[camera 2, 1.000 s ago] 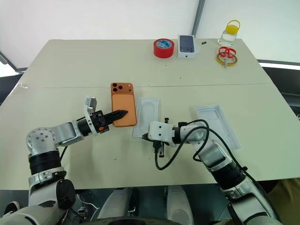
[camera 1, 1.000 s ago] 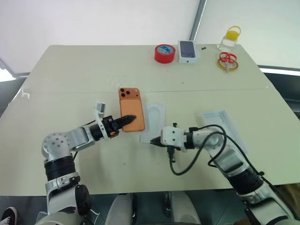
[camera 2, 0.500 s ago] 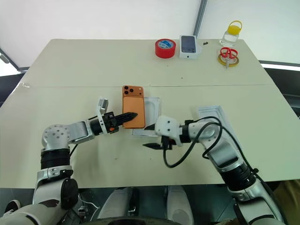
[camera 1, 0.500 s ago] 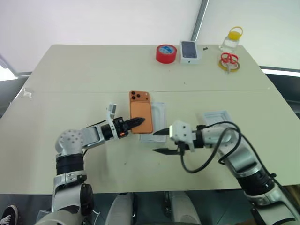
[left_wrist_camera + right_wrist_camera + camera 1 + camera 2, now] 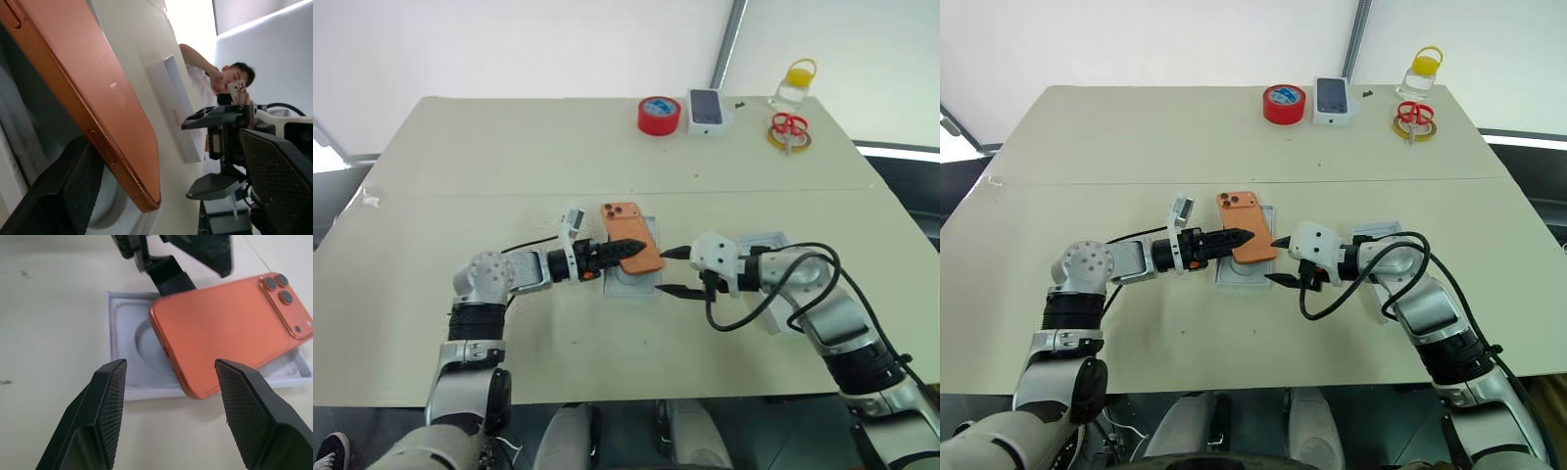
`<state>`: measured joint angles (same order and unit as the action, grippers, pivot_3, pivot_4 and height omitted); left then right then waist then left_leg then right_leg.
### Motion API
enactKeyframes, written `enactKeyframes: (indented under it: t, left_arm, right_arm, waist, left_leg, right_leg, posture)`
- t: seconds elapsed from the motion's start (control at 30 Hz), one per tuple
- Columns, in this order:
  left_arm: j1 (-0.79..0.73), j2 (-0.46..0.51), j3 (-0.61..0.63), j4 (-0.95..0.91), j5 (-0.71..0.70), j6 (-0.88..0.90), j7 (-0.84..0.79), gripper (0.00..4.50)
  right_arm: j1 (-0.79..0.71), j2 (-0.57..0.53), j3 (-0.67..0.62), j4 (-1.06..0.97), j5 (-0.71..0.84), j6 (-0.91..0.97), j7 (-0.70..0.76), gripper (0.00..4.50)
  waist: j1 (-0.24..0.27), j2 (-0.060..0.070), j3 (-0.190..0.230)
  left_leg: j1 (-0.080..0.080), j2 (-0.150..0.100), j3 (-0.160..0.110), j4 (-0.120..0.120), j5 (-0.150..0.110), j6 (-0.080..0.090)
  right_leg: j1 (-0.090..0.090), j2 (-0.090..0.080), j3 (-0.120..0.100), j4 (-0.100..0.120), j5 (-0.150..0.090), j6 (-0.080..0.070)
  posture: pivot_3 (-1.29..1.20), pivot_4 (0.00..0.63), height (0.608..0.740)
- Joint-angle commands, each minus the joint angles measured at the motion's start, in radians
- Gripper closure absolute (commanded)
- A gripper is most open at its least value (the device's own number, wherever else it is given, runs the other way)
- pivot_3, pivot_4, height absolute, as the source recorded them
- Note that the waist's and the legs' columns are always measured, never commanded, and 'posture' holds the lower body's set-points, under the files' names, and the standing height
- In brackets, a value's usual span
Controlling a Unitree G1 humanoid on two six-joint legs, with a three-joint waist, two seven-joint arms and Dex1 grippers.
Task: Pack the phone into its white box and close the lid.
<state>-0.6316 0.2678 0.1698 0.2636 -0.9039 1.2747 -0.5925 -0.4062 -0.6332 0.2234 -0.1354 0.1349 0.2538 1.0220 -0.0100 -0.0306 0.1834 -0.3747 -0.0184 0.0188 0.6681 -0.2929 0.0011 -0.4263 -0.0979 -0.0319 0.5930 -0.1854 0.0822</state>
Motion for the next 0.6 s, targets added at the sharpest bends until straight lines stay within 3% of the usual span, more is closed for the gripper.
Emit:
enactKeyframes:
  t: [0.03, 0.2, 0.6]
  left_arm:
    - [0.013, 0.036, -0.031, -0.039, 0.027, 0.017, -0.012, 0.01]
    - [0.029, 0.082, -0.076, -0.093, 0.058, -0.009, -0.047, 0.01]
    - [0.020, 0.110, 0.051, -0.227, -0.019, 0.088, 0.019, 0.01]
  right_arm:
    - [-0.025, 0.019, -0.012, -0.005, 0.004, -0.023, -0.015, 1.49]
    - [-0.039, 0.025, -0.011, 0.025, -0.010, -0.051, -0.016, 1.49]
    - [-0.052, 0.047, -0.012, 0.061, -0.016, -0.078, -0.044, 1.49]
  waist:
    - [-0.001, 0.000, 0.000]
    - [-0.002, 0.000, 0.000]
    - [-0.001, 0.000, 0.000]
  left_leg:
    - [0.000, 0.000, 0.000, 0.000, 0.000, 0.000]
    - [0.000, 0.000, 0.000, 0.000, 0.000, 0.000]
    - [-0.001, 0.000, 0.000, 0.000, 0.000, 0.000]
  right_leg:
    - [0.000, 0.000, 0.000, 0.000, 0.000, 0.000]
    - [-0.001, 0.000, 0.000, 0.000, 0.001, 0.002]
    - [-0.001, 0.000, 0.001, 0.000, 0.001, 0.002]
  posture:
    - [0.00, 0.150, 0.740]
    - [0.00, 0.150, 0.740]
    - [0.00, 0.150, 0.740]
